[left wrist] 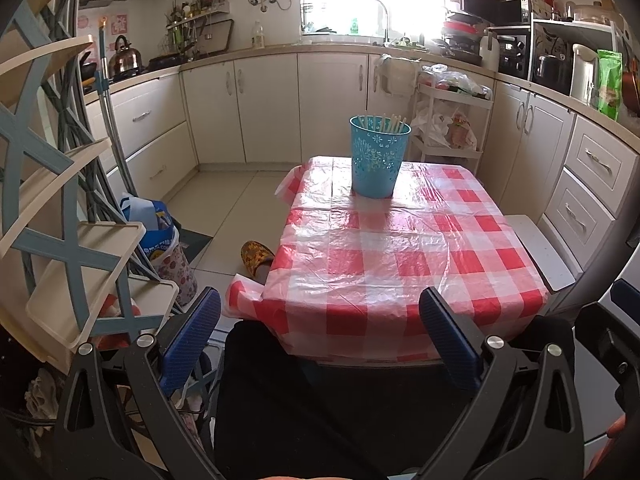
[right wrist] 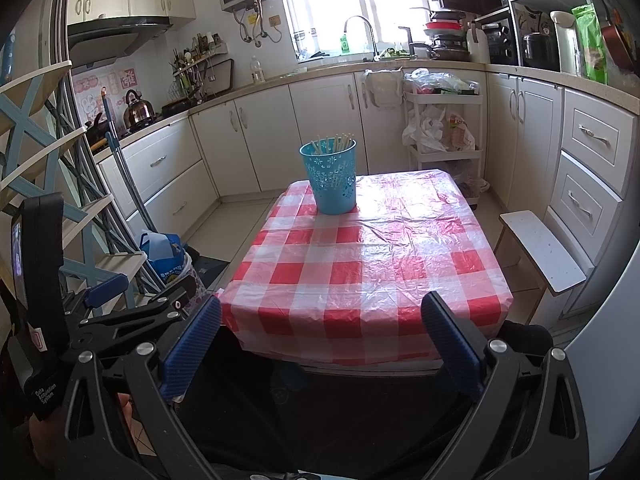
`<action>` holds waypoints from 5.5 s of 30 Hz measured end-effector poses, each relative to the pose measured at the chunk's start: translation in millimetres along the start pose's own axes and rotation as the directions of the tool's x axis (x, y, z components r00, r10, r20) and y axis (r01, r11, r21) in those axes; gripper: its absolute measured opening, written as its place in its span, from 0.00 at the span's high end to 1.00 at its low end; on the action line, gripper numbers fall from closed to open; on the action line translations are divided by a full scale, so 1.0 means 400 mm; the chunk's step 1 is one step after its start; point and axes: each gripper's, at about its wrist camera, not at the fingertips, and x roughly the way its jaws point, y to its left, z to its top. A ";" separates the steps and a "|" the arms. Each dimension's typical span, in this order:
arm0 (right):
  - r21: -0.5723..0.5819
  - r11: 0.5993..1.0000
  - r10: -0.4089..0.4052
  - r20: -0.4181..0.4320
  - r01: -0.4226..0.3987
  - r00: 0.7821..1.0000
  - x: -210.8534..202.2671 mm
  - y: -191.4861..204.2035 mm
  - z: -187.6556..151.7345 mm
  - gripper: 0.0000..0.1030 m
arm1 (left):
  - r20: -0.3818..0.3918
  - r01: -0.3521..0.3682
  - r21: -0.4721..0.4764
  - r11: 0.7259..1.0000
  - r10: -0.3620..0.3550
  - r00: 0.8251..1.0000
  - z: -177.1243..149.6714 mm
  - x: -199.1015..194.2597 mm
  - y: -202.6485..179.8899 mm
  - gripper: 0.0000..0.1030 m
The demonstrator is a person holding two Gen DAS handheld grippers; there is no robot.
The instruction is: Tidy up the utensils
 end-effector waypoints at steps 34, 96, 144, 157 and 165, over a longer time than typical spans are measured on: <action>-0.002 1.000 -0.003 -0.002 0.003 1.000 0.004 0.009 0.002 0.07 | -0.017 0.003 -0.005 1.000 -0.003 1.000 -0.005 0.010 0.000 0.07; -0.005 1.000 -0.007 -0.007 0.006 1.000 0.007 0.021 0.007 0.07 | -0.026 0.006 -0.008 1.000 -0.006 1.000 -0.003 0.011 -0.006 0.07; 0.031 0.994 -0.099 -0.191 0.106 0.977 0.394 -0.081 0.085 0.07 | -0.253 -0.001 -0.051 0.999 -0.012 0.967 0.047 0.417 -0.029 0.07; 0.059 0.983 -0.156 -0.228 0.173 0.961 0.568 -0.158 0.136 0.07 | -0.289 -0.003 -0.053 0.999 -0.013 0.957 0.105 0.567 -0.050 0.07; 0.068 0.982 -0.155 -0.232 0.175 0.960 0.600 -0.165 0.150 0.07 | -0.300 -0.001 -0.050 0.999 -0.014 0.954 0.119 0.603 -0.061 0.07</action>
